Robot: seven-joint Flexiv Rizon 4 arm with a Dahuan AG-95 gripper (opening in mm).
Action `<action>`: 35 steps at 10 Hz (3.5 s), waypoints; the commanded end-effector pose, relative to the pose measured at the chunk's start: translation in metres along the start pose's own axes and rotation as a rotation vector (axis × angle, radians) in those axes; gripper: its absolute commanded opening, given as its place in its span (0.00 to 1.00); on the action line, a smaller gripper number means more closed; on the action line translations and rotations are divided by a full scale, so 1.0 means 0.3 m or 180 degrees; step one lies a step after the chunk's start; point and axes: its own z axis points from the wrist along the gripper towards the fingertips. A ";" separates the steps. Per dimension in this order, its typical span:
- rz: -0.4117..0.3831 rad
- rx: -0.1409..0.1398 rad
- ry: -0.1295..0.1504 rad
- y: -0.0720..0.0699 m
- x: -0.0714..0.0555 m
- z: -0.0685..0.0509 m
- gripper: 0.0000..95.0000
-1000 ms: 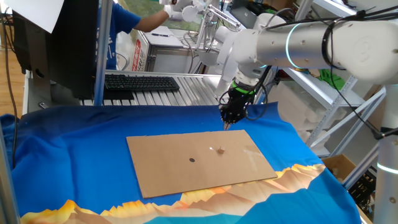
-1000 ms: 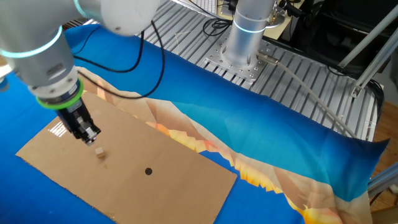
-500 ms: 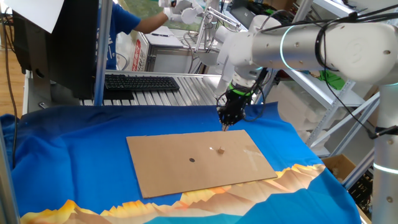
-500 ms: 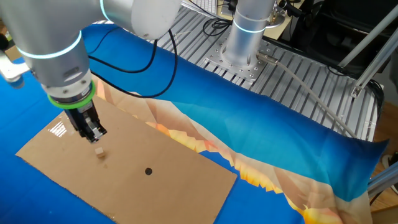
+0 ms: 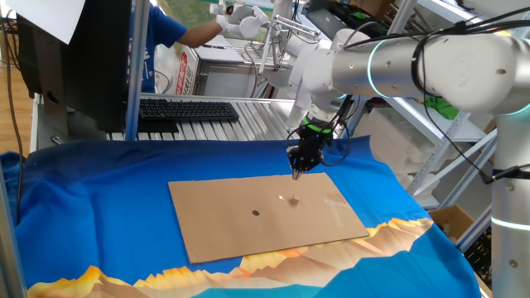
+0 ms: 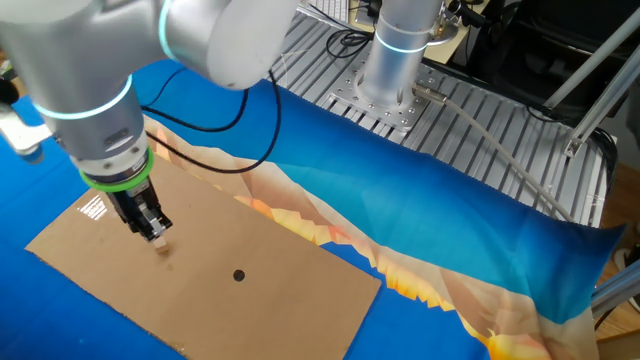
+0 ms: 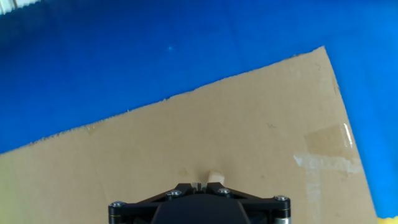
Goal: Hold a small block with the gripper and sweep it from left to right on the table
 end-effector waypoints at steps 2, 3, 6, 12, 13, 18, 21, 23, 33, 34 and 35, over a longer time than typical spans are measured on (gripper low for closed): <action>0.0015 0.0011 -0.0044 -0.002 0.014 0.014 0.00; 0.0019 0.0014 -0.0041 -0.002 0.014 0.014 0.00; 0.0035 0.0013 -0.0047 -0.002 0.014 0.014 0.00; 0.0019 0.0011 -0.0066 0.001 0.003 0.037 0.00; 0.0020 0.0008 -0.0065 0.004 -0.002 0.048 0.00; 0.0085 -0.0009 -0.0046 0.006 0.001 0.049 0.00; 0.0074 -0.0041 -0.0038 0.006 0.001 0.049 0.00; 0.0147 -0.0066 -0.0022 0.006 0.001 0.049 0.00; 0.0501 0.0023 0.0044 0.006 0.001 0.049 0.00; 0.0522 0.0024 0.0047 0.006 0.001 0.049 0.00; 0.0582 0.0026 0.0051 0.006 0.001 0.049 0.00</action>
